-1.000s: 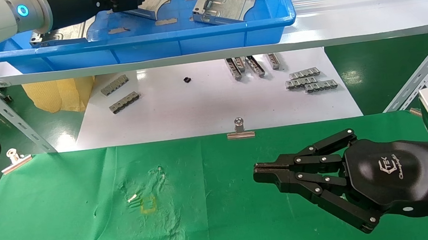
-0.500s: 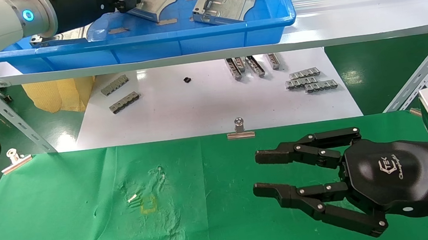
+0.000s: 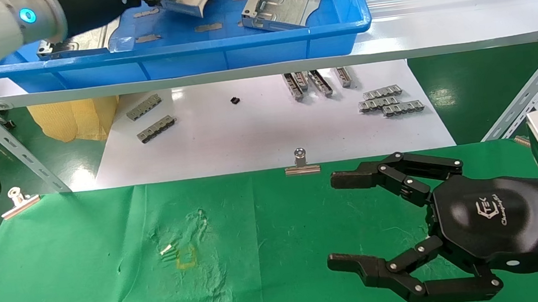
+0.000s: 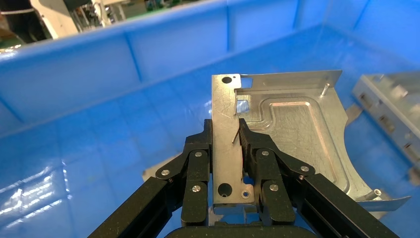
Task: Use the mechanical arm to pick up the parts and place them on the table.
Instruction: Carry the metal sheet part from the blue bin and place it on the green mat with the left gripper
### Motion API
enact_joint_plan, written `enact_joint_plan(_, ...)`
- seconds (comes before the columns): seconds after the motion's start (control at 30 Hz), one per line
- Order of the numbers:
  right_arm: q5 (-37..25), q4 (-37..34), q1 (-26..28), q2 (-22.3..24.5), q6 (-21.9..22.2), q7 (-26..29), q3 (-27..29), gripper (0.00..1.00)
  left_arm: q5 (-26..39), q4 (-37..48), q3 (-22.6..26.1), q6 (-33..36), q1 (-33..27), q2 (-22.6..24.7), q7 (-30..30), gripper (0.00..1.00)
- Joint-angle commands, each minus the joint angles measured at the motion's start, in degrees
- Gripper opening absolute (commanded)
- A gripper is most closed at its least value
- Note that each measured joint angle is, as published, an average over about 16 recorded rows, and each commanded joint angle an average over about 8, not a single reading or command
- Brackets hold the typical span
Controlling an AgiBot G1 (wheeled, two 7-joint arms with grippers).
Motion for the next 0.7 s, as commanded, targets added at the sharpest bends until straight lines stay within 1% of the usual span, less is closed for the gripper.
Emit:
enact_joint_plan(0.03, 0.0, 0.0, 0.0, 0.0, 0.0, 0.0, 0.0, 1.0, -0.87, -0.32, -0.62, 0.52, -0.21, -0.55, 0.25, 0.0)
enact_joint_plan(0.13, 0.0, 0.0, 0.0, 0.0, 0.0, 0.0, 0.0, 1.0, -2.31, -1.97, -1.46, 7.54, -0.66, -2.56, 2.07, 0.0)
enact_joint_plan(0.37, 0.0, 0.0, 0.0, 0.0, 0.0, 0.0, 0.0, 1.0, -4.83, -5.34, -2.51, 29.18, -0.63, -8.15, 6.93, 0.0)
enact_joint_plan(0.47, 0.0, 0.0, 0.0, 0.0, 0.0, 0.0, 0.0, 1.0, -5.02, -6.2, -2.32, 36.71, -0.56, -10.17, 9.04, 0.0)
enact_joint_plan(0.57, 0.0, 0.0, 0.0, 0.0, 0.0, 0.0, 0.0, 1.0, -4.71, -7.22, -1.68, 41.7, -0.44, -11.74, 11.28, 0.0)
enact_joint_plan(0.7, 0.0, 0.0, 0.0, 0.0, 0.0, 0.0, 0.0, 1.0, -4.57, -10.26, -0.05, 44.6, 0.56, -13.7, 14.14, 0.0)
